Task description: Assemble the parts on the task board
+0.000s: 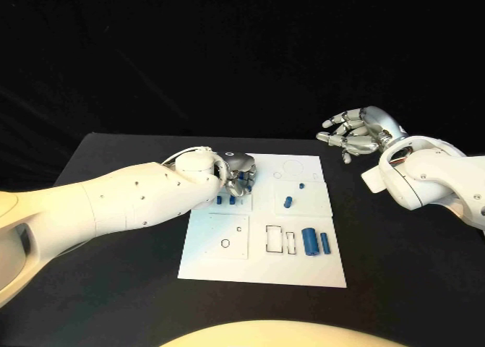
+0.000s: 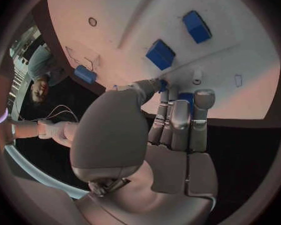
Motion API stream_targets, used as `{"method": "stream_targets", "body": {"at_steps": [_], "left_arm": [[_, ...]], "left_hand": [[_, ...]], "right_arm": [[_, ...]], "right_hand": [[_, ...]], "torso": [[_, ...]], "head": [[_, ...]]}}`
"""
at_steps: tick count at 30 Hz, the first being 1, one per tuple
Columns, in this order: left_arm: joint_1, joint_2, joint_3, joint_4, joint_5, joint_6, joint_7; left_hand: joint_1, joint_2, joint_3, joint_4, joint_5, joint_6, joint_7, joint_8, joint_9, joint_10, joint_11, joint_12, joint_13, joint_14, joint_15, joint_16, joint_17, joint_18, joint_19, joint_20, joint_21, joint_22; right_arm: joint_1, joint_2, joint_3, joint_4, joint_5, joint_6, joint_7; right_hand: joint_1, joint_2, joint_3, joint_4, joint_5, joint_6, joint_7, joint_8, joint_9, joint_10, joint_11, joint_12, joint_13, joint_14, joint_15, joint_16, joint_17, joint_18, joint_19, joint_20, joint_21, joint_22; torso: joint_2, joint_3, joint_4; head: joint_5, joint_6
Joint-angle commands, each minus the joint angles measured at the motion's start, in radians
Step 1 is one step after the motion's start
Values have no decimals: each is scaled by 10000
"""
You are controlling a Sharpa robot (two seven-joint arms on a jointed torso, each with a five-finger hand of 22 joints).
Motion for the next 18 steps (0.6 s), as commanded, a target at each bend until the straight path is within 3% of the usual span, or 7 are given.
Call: {"method": "stream_targets", "body": {"at_steps": [1,13,18], "left_arm": [[-26,49,5,-23,64,67,111],[-44,113,6,-126,82,97,127],[-48,131,6,-160,110,78,164]], "left_hand": [[83,-12,54,-14,-32,86,-22,-47,-15,72,-11,-67,-18,76,-16,59,10,-103,73,-9,39,15],[109,46,150,-83,-36,129,-14,-109,-61,171,-22,-108,-58,128,-25,124,53,-126,152,-13,156,162],[209,206,346,-284,-42,331,-53,-143,-101,448,-88,-160,-120,292,-78,276,236,-181,340,-53,404,486]], "right_arm": [[-3,1,3,25,-29,50,109],[-2,3,3,48,-29,73,95],[-1,3,3,54,-29,80,91]], "right_hand": [[3,-73,51,19,24,36,5,66,-9,45,25,-52,-9,-26,28,-46,15,122,79,-2,-48,0],[3,-73,51,19,24,36,5,66,-9,45,25,-52,-9,-26,28,-46,15,122,79,-2,-48,0],[3,-73,51,19,24,36,5,66,-9,45,25,-52,-9,-26,28,-46,15,122,79,-2,-48,0]], "torso": [[4,4,-9],[-1,5,-3],[-1,5,-2]], "head": [[-12,-1],[-45,-11],[-60,-16]]}}
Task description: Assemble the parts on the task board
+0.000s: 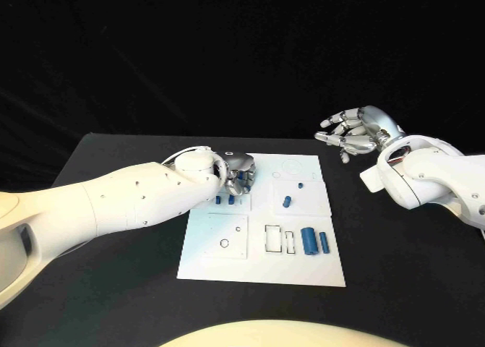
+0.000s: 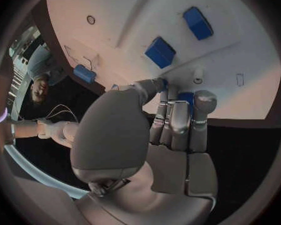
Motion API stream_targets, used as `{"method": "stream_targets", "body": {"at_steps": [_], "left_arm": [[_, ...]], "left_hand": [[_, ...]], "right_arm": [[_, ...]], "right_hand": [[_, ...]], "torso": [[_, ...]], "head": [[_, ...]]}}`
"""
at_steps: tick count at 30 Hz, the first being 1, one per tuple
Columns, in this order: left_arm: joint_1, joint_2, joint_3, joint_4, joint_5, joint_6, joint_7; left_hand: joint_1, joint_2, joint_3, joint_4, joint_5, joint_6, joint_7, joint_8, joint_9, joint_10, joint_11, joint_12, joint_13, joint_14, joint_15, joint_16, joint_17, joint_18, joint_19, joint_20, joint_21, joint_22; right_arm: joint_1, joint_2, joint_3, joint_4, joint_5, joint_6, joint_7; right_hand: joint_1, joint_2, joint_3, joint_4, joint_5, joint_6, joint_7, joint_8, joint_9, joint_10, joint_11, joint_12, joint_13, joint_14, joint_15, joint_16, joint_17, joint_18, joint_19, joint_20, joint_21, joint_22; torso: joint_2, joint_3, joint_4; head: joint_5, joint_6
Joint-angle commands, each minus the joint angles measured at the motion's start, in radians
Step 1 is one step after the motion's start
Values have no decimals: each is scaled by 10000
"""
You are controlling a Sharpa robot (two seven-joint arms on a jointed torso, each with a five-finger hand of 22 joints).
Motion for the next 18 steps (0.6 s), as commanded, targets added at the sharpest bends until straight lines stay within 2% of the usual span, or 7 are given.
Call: {"method": "stream_targets", "body": {"at_steps": [1,9,12,18], "left_arm": [[-32,34,-13,-20,100,72,136],[-37,33,-12,-88,258,-398,368],[-37,25,-12,-103,321,-525,415],[-39,-8,-10,-107,506,-743,488]], "left_hand": [[86,103,127,-62,-42,158,-15,-23,-12,167,-24,-54,-20,130,-2,104,79,-191,141,-10,128,146],[130,392,477,-489,-47,822,-147,-16,21,851,-196,-411,-174,377,-169,241,248,-297,496,-138,560,726],[-5,415,573,-640,-53,975,-163,-124,16,1113,-223,-746,-266,444,-189,245,234,-313,538,-173,640,814],[-154,414,585,-701,-62,1065,-167,-202,19,1267,-218,-975,-313,484,-197,251,231,-327,578,-173,692,884]], "right_arm": [[-2,2,2,22,-34,76,94],[-2,15,2,11,-34,89,90],[-2,18,2,7,-34,92,89],[-2,20,2,-1,-34,96,86]], "right_hand": [[3,-73,51,19,24,37,6,66,-10,45,25,-53,-10,-27,28,-47,14,122,79,-2,-48,0],[-3,-69,67,19,25,40,7,79,-16,68,25,-116,-76,-15,29,-47,41,120,101,-1,-54,-5],[-3,-69,67,19,25,40,7,79,-16,68,25,-116,-76,-15,29,-47,41,120,101,-1,-54,-5],[-3,-69,67,19,25,40,7,79,-16,68,25,-116,-76,-15,29,-47,41,120,101,-1,-54,-5]], "torso": [[-2,4,1],[-6,6,14],[-11,7,15],[-17,2,6]], "head": [[-11,-9],[-8,-10],[-7,-9],[-4,9]]}}
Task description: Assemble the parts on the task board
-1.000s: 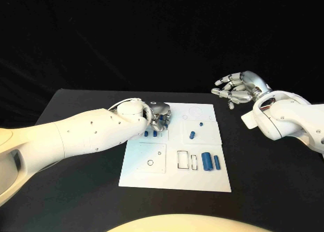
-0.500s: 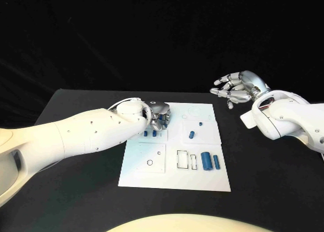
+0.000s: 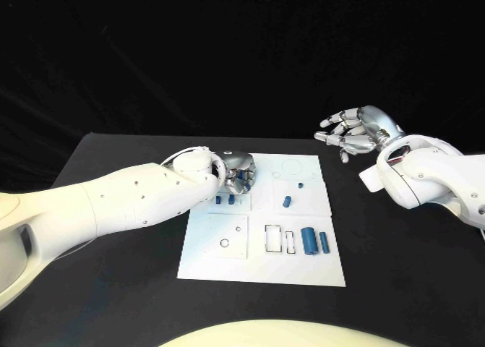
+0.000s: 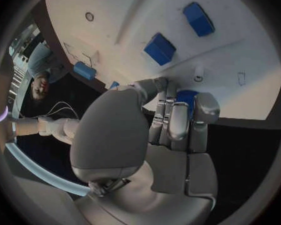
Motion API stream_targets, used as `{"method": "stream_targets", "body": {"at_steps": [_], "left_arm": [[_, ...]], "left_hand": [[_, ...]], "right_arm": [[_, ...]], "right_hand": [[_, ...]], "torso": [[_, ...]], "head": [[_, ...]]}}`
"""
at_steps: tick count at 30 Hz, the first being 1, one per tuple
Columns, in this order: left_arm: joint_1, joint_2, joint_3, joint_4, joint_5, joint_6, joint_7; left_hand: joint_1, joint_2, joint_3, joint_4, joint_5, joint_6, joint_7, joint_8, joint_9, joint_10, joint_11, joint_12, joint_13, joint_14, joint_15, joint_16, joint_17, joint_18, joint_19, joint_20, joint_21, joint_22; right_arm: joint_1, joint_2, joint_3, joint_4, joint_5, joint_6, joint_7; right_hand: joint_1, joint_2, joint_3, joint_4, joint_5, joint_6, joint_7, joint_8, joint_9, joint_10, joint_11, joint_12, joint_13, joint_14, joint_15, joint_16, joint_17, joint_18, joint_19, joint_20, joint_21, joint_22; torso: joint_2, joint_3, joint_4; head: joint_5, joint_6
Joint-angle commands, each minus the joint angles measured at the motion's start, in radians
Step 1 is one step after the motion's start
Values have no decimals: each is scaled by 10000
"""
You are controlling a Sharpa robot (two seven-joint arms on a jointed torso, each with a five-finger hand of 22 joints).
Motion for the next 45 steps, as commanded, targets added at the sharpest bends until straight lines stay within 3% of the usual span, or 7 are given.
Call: {"method": "stream_targets", "body": {"at_steps": [1,8,17,23,27,31,45], "left_arm": [[-1,-14,7,18,293,-366,232],[-2,-238,60,221,658,-473,283],[3,-828,416,789,1126,-289,211],[9,-1275,546,1117,1284,-213,120],[9,-1471,571,1179,1321,-164,90],[6,-1599,579,1176,1284,-70,67],[-21,-1624,562,951,1143,275,35]], "left_hand": [[-136,-24,-15,-50,-60,103,14,-45,34,66,0,-93,-20,72,0,35,-21,-172,62,21,42,7],[-265,-48,-26,-59,-58,141,19,-110,36,116,20,-287,-64,78,9,26,-55,-172,59,32,44,7],[-348,-68,-31,-75,-54,175,23,-156,41,170,30,-437,-97,76,17,15,-93,-169,50,42,37,-5],[-400,-86,-42,-78,-56,187,22,-186,43,194,35,-525,-115,75,23,11,-107,-171,52,49,38,1],[-483,-100,-68,-59,-71,203,23,-218,47,215,45,-627,-136,77,34,10,-115,-172,51,59,35,1],[-483,-100,-67,-61,-71,204,22,-219,47,216,45,-632,-137,72,34,5,-132,-169,40,60,27,-14],[-488,-110,-76,-77,-77,229,14,-224,54,222,43,-681,-145,56,36,-10,-172,-157,-1,63,-6,-67]], "right_arm": [[-2,7,2,4,-36,93,90],[-2,10,2,-14,-36,120,86],[-3,-2,2,-51,-36,131,76],[-3,-19,1,-66,-36,132,69],[-3,-26,1,-79,-36,138,67],[-4,-28,1,-90,-36,142,66],[-6,-19,0,-100,-37,132,71]], "right_hand": [[-3,-69,67,19,25,41,7,37,-17,68,24,-27,-9,-15,29,-47,9,120,101,-1,-54,-5],[-3,-69,67,19,25,41,7,37,-17,68,24,-27,-9,-15,29,-47,9,120,101,-1,-54,-5],[-8,-68,77,19,24,52,3,50,-19,100,21,-58,-48,-11,26,-62,11,119,117,-1,-57,-8],[-8,-68,77,19,24,52,3,50,-19,100,21,-58,-48,-11,26,-62,11,119,117,-1,-57,-8],[-8,-68,77,19,24,52,3,50,-19,100,21,-58,-48,-11,26,-62,11,119,117,-1,-57,-8],[-8,-68,77,19,24,52,3,50,-19,100,21,-58,-48,-11,26,-62,11,119,117,-1,-57,-8],[-8,-68,77,19,24,52,3,50,-19,100,21,-58,-48,-11,26,-62,11,119,117,-1,-57,-8]], "torso": [[-8,-3,-6],[-16,-8,4],[-35,-4,26],[-42,-2,44],[-45,-16,64],[-32,-13,34],[-29,-6,23]], "head": [[11,34],[2,96],[14,129],[28,143],[9,127],[49,146],[121,119]]}}
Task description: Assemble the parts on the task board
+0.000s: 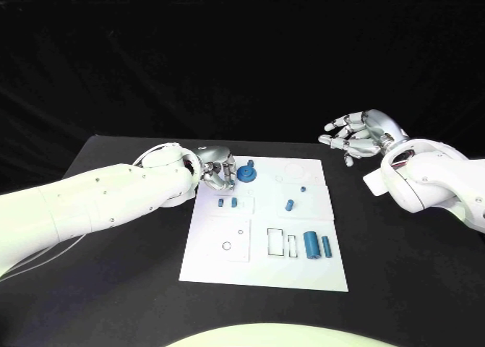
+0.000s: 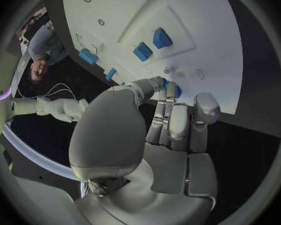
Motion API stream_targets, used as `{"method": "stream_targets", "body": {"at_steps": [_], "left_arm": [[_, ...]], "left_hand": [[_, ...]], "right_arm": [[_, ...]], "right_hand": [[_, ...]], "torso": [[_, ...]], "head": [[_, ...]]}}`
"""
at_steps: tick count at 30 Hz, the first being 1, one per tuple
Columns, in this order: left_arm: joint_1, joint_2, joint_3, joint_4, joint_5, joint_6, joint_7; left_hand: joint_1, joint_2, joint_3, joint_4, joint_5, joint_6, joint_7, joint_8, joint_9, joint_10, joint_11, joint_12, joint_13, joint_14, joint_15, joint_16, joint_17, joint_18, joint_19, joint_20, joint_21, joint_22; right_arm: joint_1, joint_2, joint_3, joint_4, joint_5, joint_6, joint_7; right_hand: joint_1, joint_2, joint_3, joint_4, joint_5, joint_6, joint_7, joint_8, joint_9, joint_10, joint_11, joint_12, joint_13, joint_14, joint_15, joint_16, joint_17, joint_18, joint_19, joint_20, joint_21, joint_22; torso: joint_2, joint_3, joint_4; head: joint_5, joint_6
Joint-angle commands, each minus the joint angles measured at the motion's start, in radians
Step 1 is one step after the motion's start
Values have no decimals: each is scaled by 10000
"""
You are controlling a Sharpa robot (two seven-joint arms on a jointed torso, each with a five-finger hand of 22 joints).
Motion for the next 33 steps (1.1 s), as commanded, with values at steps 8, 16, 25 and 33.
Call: {"method": "stream_targets", "body": {"at_steps": [8,16,25,33], "left_arm": [[-16,36,-72,-136,-90,312,-9],[-78,112,-102,-229,-72,291,50],[-114,124,-113,-266,-50,310,77],[-121,120,-124,-263,-32,409,78]], "left_hand": [[-85,7,-25,-23,-31,78,29,-44,-21,49,9,-68,-13,20,-1,-10,-20,-159,-47,35,-11,-22],[-85,7,-25,-23,-31,78,29,-44,-21,49,9,-68,-13,20,-1,-10,-20,-159,-47,35,-11,-22],[-91,7,-31,-30,-38,88,27,-51,-18,63,8,-94,-16,10,1,-19,-42,-155,-64,38,-25,-41],[-92,7,-33,-33,-40,90,27,-54,-17,69,9,-104,-17,1,1,-26,-63,-149,-84,39,-40,-67]], "right_arm": [[-3,-3,2,14,-41,97,84],[-4,5,2,14,-41,98,88],[-4,9,2,14,-42,97,88],[-4,14,2,15,-42,97,88]], "right_hand": [[-19,-75,50,-7,22,51,4,56,-13,78,-13,-85,-38,-12,26,-78,13,127,42,-1,-111,-47],[-19,-75,50,-7,22,51,4,56,-13,78,-13,-85,-38,-12,26,-78,13,127,42,-1,-111,-47],[-19,-75,50,-7,22,51,4,56,-13,78,-13,-85,-38,-12,26,-78,13,127,42,-1,-111,-47],[-19,-75,50,-7,22,51,4,56,-13,78,-13,-85,-38,-12,26,-78,13,127,42,-1,-111,-47]], "torso": [[5,8,-12],[7,11,-17],[6,7,-7],[5,7,-3]], "head": [[19,-17],[26,-28],[17,-61],[17,-77]]}}
